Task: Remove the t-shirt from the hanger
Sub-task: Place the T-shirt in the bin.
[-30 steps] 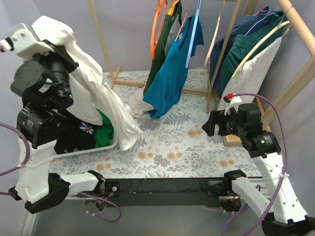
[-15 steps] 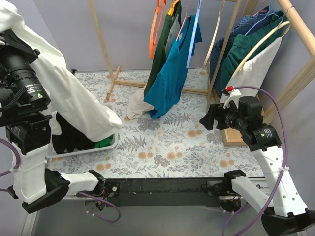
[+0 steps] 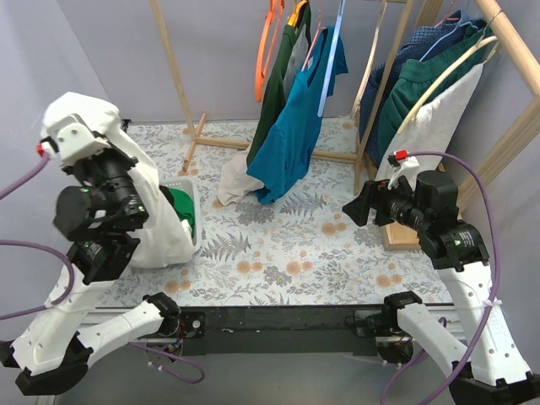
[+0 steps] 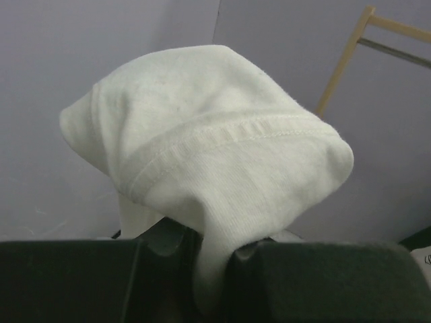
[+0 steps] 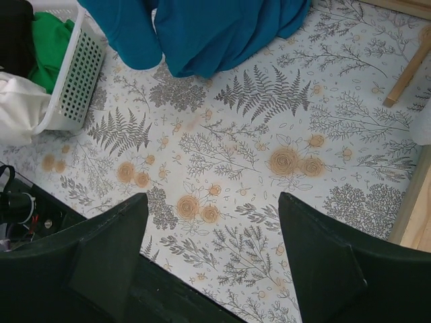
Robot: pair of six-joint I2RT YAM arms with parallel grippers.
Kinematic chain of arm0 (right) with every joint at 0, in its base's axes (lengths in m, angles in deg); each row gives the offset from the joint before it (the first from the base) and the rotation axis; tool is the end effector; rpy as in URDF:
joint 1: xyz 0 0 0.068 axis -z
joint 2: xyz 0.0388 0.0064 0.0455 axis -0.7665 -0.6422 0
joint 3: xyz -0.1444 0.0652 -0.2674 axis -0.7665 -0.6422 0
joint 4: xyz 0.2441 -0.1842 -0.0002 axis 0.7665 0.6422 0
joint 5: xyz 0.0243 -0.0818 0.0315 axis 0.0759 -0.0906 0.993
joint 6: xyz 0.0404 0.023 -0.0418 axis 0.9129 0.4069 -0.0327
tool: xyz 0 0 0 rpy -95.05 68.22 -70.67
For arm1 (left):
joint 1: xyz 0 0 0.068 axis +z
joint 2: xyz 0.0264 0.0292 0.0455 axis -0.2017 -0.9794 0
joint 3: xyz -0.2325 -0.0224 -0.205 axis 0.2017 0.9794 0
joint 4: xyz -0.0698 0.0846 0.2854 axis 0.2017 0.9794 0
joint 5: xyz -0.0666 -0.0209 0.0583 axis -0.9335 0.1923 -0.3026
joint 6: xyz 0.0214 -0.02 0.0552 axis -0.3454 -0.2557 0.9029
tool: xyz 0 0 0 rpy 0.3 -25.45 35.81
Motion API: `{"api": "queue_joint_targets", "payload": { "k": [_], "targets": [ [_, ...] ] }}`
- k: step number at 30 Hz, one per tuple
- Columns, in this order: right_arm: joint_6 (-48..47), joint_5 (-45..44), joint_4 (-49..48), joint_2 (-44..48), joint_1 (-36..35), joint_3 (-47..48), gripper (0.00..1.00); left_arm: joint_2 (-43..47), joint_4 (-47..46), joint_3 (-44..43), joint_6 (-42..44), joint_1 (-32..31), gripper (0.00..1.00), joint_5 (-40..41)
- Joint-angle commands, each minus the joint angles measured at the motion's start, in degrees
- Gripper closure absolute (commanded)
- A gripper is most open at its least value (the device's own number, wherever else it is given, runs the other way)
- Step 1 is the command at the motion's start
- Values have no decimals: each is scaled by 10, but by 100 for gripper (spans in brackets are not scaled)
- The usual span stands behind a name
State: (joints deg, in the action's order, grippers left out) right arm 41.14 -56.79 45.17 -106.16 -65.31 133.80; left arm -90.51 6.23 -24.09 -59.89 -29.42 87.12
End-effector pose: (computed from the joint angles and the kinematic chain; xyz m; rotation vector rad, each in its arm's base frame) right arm 0.1660 0.0598 0.4138 -0.2381 2.0139 0.6126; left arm 0.1190 -0.0451 0.5834 -0.8702 1.0493 -0.2542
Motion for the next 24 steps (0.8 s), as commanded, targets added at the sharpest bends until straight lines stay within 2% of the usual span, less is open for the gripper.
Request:
{"api": "queue_joint_targets", "payload": {
  "k": [1,6,9,10,12,13,15,17,21,24],
  "targets": [
    [-6,13,2,17,1,7,15,-3,94,31,-162,-3,100,4],
    [0,21,-3,28,1,4,15,-46,184,41,-242,16,100,-15],
    [5,24,-7,29,1,3,15,-93,253,28,-311,96,100,-104],
    [4,25,-8,29,1,4,15,-108,266,6,-321,152,100,-158],
    [4,27,-7,29,1,7,15,-145,313,-29,-357,213,100,-226],
    [4,28,-7,29,1,9,15,-174,318,-60,-361,266,100,-253],
    [4,26,-6,28,1,12,15,-195,316,-93,-361,327,100,-320],
    [4,25,-6,28,1,13,15,-227,326,-155,-361,361,100,-371],
    [6,26,-12,26,1,9,15,-288,353,-264,-358,437,100,-418],
    [5,28,-14,22,1,9,15,-320,359,-326,-358,460,100,-450]
  ]
}}
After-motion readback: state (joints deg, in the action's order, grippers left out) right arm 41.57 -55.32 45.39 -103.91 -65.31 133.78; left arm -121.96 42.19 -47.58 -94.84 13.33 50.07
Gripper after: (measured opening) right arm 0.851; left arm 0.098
